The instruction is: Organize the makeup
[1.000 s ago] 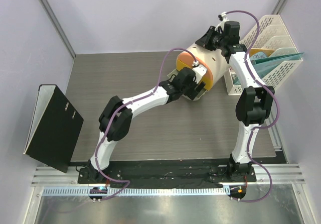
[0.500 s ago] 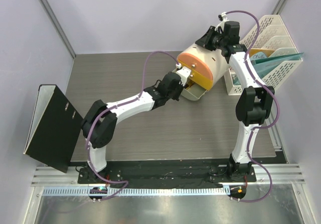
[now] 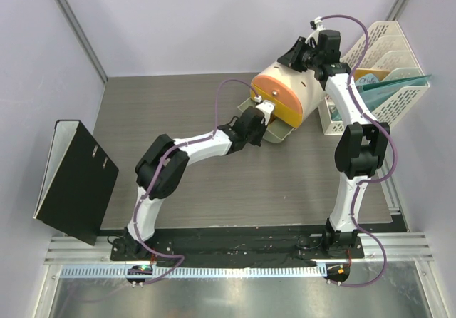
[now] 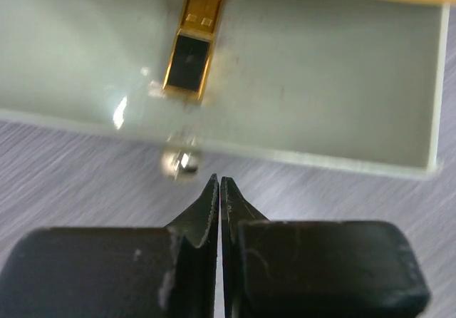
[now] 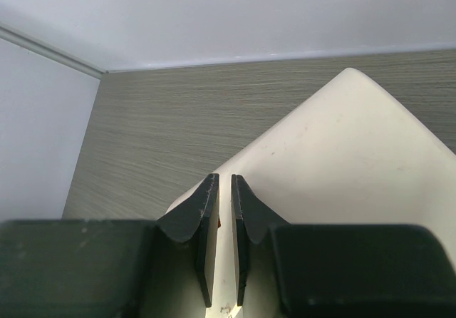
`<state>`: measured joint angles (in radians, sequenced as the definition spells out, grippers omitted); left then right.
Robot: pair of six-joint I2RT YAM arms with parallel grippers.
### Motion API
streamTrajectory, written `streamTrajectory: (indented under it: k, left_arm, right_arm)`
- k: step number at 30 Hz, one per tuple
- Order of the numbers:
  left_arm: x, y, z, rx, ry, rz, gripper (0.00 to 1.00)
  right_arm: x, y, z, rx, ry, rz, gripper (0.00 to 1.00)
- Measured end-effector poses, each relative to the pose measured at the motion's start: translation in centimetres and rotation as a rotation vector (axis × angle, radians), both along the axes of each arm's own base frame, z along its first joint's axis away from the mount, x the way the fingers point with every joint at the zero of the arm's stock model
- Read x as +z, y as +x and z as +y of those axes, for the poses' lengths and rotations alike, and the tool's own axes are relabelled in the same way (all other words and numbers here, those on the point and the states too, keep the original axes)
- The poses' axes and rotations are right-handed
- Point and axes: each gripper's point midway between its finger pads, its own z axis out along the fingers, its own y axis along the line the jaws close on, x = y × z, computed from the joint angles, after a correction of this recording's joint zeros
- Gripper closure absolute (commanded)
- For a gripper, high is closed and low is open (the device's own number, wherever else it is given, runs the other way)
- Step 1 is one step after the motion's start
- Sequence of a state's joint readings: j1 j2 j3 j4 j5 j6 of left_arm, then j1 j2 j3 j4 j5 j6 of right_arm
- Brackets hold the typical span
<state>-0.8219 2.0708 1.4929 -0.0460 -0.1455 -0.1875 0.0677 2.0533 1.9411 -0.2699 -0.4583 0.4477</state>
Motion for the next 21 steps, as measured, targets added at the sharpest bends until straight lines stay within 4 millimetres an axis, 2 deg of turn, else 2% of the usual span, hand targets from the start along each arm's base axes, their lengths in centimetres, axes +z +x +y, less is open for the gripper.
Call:
streamTrajectory:
  k: [4, 11, 17, 21]
  left_arm:
    - [-0.4, 1.4, -1.7, 0.001, -0.043, 0.009, 1.00]
    - [-0.4, 2.3, -3.1, 0.031, -0.106, 0.028, 1.00]
    - [0.2, 4.6, -4.9, 0.098, -0.235, -0.014, 1.00]
    - [1.4, 5.9, -5.9, 0.136, -0.338, -0.061, 1.00]
  right_arm:
    - [0.0, 0.0, 0.0, 0.000, 0.000, 0.000, 0.80]
    - [0.1, 0.2, -0.3, -0.006, -0.002, -0.003, 0.80]
    - [0.0, 0.3, -0.4, -0.010, -0.006, 0.000, 0.80]
    - [0.0, 0.4, -0.5, -0.012, -0.008, -0.001, 0.80]
